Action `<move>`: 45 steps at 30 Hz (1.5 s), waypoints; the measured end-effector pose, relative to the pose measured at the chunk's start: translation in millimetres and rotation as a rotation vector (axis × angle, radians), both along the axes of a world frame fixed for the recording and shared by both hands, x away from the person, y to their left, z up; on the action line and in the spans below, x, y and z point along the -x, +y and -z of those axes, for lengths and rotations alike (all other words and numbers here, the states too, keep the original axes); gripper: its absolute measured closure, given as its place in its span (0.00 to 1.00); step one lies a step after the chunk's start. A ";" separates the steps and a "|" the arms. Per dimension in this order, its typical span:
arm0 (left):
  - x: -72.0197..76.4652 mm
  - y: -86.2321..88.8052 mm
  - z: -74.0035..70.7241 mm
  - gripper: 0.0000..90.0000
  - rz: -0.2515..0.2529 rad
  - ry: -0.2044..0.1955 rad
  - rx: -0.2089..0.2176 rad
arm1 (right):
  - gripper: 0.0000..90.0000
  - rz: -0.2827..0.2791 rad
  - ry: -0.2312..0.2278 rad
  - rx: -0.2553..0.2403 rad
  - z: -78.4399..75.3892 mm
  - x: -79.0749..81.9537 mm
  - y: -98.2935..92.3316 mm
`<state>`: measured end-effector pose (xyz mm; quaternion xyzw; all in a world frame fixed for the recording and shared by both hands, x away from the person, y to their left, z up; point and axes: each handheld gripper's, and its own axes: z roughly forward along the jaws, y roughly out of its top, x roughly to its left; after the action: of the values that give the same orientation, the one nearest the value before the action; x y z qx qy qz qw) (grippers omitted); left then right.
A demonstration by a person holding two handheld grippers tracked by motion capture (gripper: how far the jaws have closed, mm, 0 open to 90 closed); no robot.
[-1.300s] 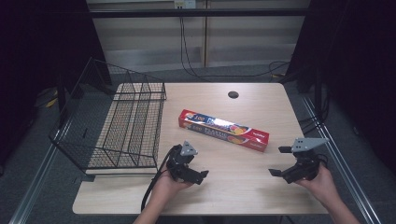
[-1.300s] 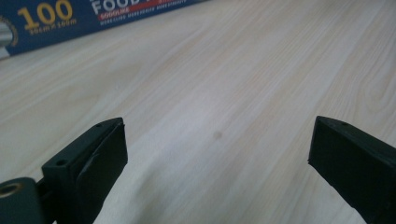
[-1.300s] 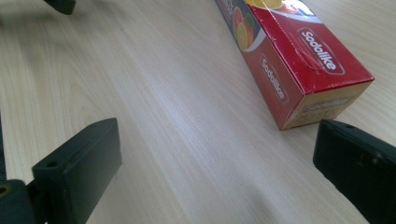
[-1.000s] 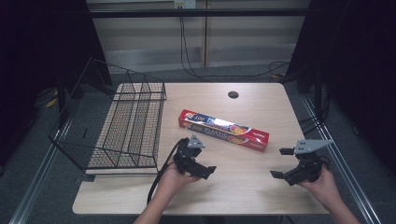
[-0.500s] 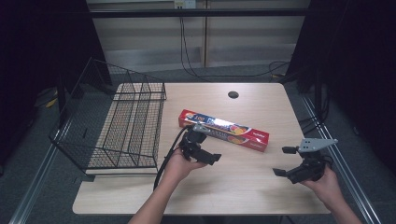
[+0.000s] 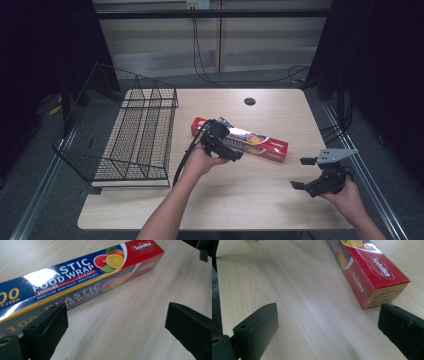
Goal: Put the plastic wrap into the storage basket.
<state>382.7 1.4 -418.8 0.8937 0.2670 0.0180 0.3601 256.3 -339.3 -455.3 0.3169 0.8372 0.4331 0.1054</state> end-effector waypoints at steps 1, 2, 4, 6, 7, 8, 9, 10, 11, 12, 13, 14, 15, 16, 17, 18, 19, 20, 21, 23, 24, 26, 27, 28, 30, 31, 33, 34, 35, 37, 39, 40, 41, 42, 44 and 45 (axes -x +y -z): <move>-1.1 -2.4 -0.1 0.05 -0.017 0.007 0.009 | 0.03 0.002 -0.002 0.000 -0.1 -0.1 -0.1; -5.2 -5.0 -1.3 0.05 -0.010 -0.002 -0.002 | 0.03 0.001 -0.001 -0.002 0.0 -0.4 -0.1; -9.1 -7.8 -2.1 0.05 -0.013 0.004 -0.008 | 0.03 0.000 -0.003 -0.004 0.0 -0.3 0.0; -13.2 -10.0 -3.8 0.05 -0.014 0.003 -0.023 | 0.03 0.000 -0.003 -0.004 -0.2 -0.2 0.1; -14.9 -11.4 -5.0 0.05 -0.012 0.001 -0.024 | 0.03 0.000 -0.007 -0.003 -0.3 -0.3 0.2; -16.3 -12.8 -6.2 0.05 -0.016 -0.004 -0.021 | 0.03 0.001 -0.008 -0.005 -0.4 -0.3 0.5; -16.3 -12.8 -6.2 0.05 -0.016 -0.004 -0.021 | 0.03 0.001 -0.008 -0.005 -0.4 -0.3 0.5; -20.0 -15.7 -8.9 0.05 -0.011 -0.004 -0.027 | 0.03 0.002 -0.008 -0.007 -0.6 -0.4 0.9; -20.0 -15.7 -8.9 0.05 -0.011 -0.004 -0.027 | 0.03 0.002 -0.008 -0.007 -0.6 -0.4 0.9; -21.7 -16.9 -10.0 0.05 -0.009 -0.004 -0.041 | 0.03 -0.004 -0.004 -0.009 -0.6 -0.8 0.9; -23.6 -18.1 -11.0 0.05 -0.009 -0.003 -0.050 | 0.03 -0.003 -0.008 -0.008 -0.6 -0.9 1.0; -27.1 -19.7 -12.0 0.05 -0.023 -0.001 -0.035 | 0.03 -0.006 -0.006 -0.008 -0.5 -1.1 1.0; -27.1 -19.7 -12.0 0.05 -0.023 -0.001 -0.035 | 0.03 -0.008 -0.005 -0.009 -0.4 -1.4 1.1; -31.3 -20.3 -13.3 0.05 -0.020 0.002 -0.035 | 0.03 -0.006 -0.007 -0.009 -0.3 -1.6 1.4; -31.3 -20.3 -13.3 0.05 -0.020 0.002 -0.035 | 0.03 -0.005 -0.006 -0.008 -0.2 -1.7 1.7; -35.1 -21.3 -14.1 0.05 -0.014 0.004 -0.052 | 0.03 -0.010 -0.004 -0.009 0.0 -2.0 1.7; -36.4 -22.3 -14.1 0.05 -0.019 0.003 -0.053 | 0.03 -0.013 -0.004 -0.007 0.1 -2.1 1.8; -37.8 -23.2 -14.0 0.05 -0.023 0.000 -0.053 | 0.03 -0.012 -0.007 -0.006 0.4 -2.2 2.2; -37.8 -23.2 -14.0 0.04 -0.023 0.000 -0.053 | 0.03 -0.012 -0.007 -0.006 0.4 -2.2 2.2; -40.3 -24.4 -13.9 0.05 -0.024 0.008 -0.052 | 0.04 -0.015 -0.008 -0.001 0.5 -2.0 3.0; -42.5 -26.4 -13.7 0.05 -0.016 0.005 -0.067 | 0.04 -0.015 -0.005 -0.004 0.4 -2.1 2.9; -43.9 -28.8 -12.8 0.05 -0.014 0.000 -0.064 | 0.04 -0.017 -0.009 -0.006 0.0 -2.2 2.6; -43.9 -28.8 -12.8 0.05 -0.014 0.000 -0.064 | 0.04 -0.017 -0.009 -0.006 0.0 -2.2 2.6; -45.7 -30.6 -12.4 0.05 -0.008 0.000 -0.061 | 0.04 -0.017 -0.008 -0.008 0.0 -2.1 2.5; -46.7 -31.3 -12.2 0.05 -0.007 0.004 -0.066 | 0.04 -0.017 -0.006 -0.009 0.3 -2.0 2.9; -48.2 -32.1 -12.0 0.05 0.000 0.008 -0.062 | 0.04 -0.019 -0.007 -0.006 0.5 -2.1 3.2; -50.0 -33.8 -11.9 0.05 0.002 -0.001 -0.070 | 0.04 -0.026 -0.006 0.000 0.7 -2.0 4.2; -50.6 -35.0 -10.9 0.05 -0.006 -0.003 -0.064 | 0.04 -0.026 -0.008 0.002 0.6 -1.8 4.7; -52.7 -36.4 -8.8 0.05 -0.004 0.003 -0.064 | 0.04 -0.030 -0.009 0.005 0.5 -1.6 5.4; -53.7 -36.8 -7.8 0.05 0.000 0.003 -0.075 | 0.04 -0.030 -0.008 0.005 0.4 -1.5 5.5; -56.0 -38.2 -3.5 0.05 -0.004 0.014 -0.073 | 0.04 -0.037 -0.010 0.000 0.6 -1.6 5.3; -57.1 -39.5 -0.6 0.05 -0.002 0.008 -0.095 | 0.04 -0.036 -0.009 0.000 0.7 -1.6 5.2; -57.1 -39.5 -0.6 0.05 -0.002 0.008 -0.095 | 0.04 -0.036 -0.009 0.000 0.7 -1.6 5.2; -58.3 -41.0 2.3 0.05 0.004 0.008 -0.102 | 0.04 -0.034 -0.008 0.001 0.8 -1.3 5.0; -59.6 -42.3 5.1 0.04 0.008 0.012 -0.105 | 0.04 -0.035 -0.004 0.003 1.4 -1.0 4.9; -61.1 -42.6 6.6 0.04 0.009 0.013 -0.105 | 0.04 -0.034 -0.005 0.004 1.6 -0.8 5.2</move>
<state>443.8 -41.2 -425.4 0.9127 0.2639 0.0243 0.3110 257.1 -334.2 -456.9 0.3015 0.8430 0.4340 0.1006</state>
